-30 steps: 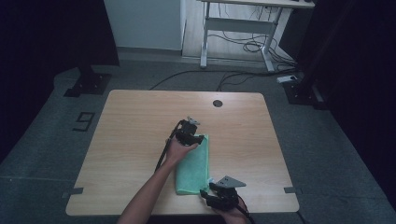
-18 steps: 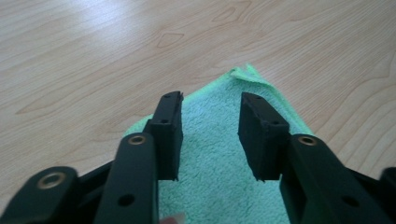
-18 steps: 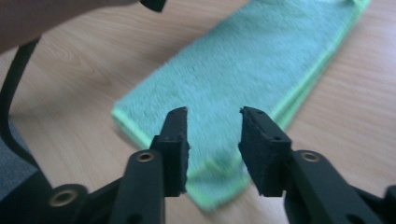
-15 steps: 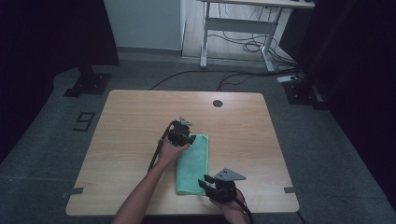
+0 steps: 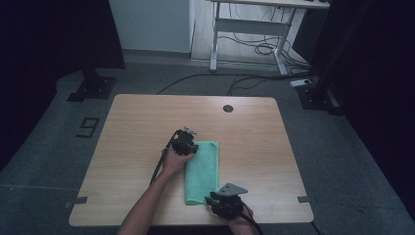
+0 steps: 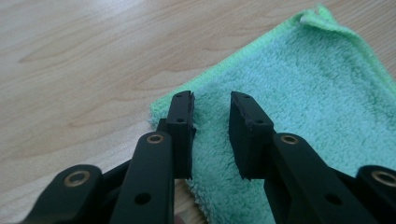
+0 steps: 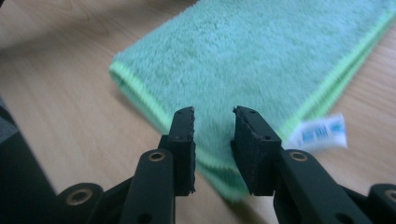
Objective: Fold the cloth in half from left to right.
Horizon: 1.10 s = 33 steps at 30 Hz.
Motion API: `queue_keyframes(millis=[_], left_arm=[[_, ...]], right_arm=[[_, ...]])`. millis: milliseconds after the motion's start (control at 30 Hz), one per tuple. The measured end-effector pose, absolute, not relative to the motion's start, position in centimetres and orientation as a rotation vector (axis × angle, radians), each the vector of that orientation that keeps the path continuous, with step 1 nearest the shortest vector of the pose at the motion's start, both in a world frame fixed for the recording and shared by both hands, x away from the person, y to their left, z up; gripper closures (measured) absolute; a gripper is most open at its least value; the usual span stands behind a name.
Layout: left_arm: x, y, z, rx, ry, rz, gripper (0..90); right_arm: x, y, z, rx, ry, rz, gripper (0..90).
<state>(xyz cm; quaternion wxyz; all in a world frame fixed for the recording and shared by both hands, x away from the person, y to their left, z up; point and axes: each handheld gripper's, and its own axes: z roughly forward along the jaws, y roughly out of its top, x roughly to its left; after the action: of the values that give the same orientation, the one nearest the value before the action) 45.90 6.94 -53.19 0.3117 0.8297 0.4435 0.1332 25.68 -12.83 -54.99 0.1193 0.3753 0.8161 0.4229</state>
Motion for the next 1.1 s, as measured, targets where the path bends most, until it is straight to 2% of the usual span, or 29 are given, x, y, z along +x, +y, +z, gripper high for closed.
queue_keyframes(millis=[233,467,667,900,1100], left_arm=[[45.7,7.0,-53.3,2.182,1.165,0.357,70.8],[45.6,7.1,-53.5,2.169,1.160,0.355,70.4],[45.6,7.2,-53.5,2.173,1.157,0.345,69.9],[45.5,7.2,-53.5,2.163,1.162,0.343,69.6],[45.2,7.4,-53.2,2.175,1.139,0.356,67.8]], right_arm=[[24.6,-14.6,-55.3,1.131,2.373,1.264,73.1],[25.2,-15.1,-54.5,1.133,2.362,1.331,68.7],[27.9,-15.4,-53.4,1.144,2.311,1.336,68.8],[30.2,-13.7,-53.3,1.098,2.327,1.304,67.1],[34.4,-13.7,-53.6,1.141,2.284,1.252,67.3]])
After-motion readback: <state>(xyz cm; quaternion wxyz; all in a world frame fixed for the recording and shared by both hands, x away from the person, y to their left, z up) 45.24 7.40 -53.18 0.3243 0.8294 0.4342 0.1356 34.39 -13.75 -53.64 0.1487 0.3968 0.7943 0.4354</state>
